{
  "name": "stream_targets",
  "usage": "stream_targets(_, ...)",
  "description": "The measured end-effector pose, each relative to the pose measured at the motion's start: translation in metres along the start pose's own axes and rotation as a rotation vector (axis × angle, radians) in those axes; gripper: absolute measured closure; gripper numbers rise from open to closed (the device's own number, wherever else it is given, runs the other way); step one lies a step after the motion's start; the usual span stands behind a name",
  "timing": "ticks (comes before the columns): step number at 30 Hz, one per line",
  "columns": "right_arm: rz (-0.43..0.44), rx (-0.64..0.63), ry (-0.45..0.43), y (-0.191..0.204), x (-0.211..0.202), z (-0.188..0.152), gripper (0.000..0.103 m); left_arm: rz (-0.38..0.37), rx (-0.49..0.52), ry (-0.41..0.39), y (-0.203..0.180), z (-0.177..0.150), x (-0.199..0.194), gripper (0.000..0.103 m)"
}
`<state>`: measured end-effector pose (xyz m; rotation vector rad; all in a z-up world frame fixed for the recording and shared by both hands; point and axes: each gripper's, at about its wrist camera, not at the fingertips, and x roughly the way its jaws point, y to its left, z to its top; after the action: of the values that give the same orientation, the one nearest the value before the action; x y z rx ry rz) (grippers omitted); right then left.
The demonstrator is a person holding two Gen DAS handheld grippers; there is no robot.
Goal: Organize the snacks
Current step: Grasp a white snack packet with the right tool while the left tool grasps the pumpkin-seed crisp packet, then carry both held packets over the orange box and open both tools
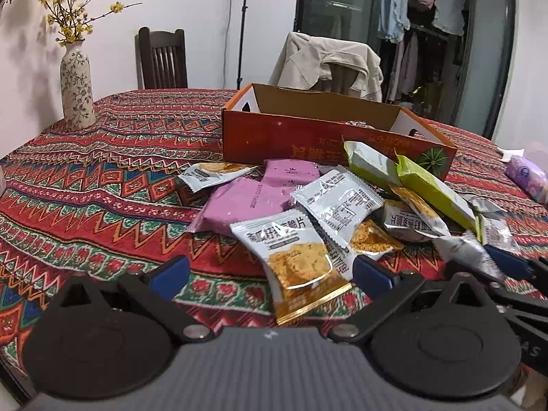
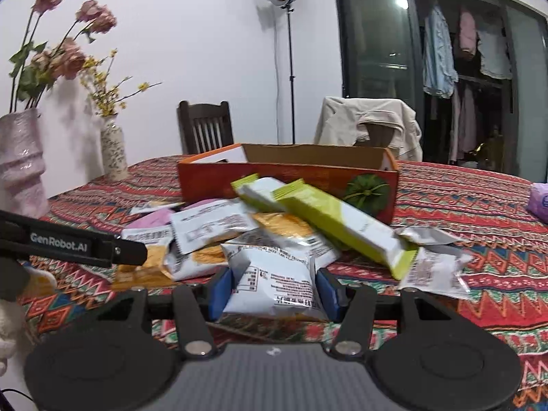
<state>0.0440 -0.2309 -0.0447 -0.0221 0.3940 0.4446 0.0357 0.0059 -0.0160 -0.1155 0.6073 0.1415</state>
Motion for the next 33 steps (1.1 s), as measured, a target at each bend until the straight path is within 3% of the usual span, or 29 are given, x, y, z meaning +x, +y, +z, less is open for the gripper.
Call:
stream_targets(7, -0.034, 0.015, -0.019, -0.017, 0.001, -0.002, 0.049, 0.077, -0.006, 0.020, -0.016, 0.006, 0.019, 0.000)
stream_targets(16, -0.029, 0.039, -0.019, -0.030, 0.002, -0.006, 0.049, 0.106, -0.025, 0.053, -0.020, 0.006, 0.033, 0.018)
stream_targets(21, -0.025, 0.039, -0.018, -0.029, 0.002, -0.007, 0.049, 0.081, -0.041, 0.056, -0.016, 0.005, 0.031, 0.042)
stream_targets(33, -0.031, 0.020, -0.016, -0.019, 0.000, -0.005, 0.048, 0.004, -0.056, 0.041, -0.004, 0.003, 0.019, 0.056)
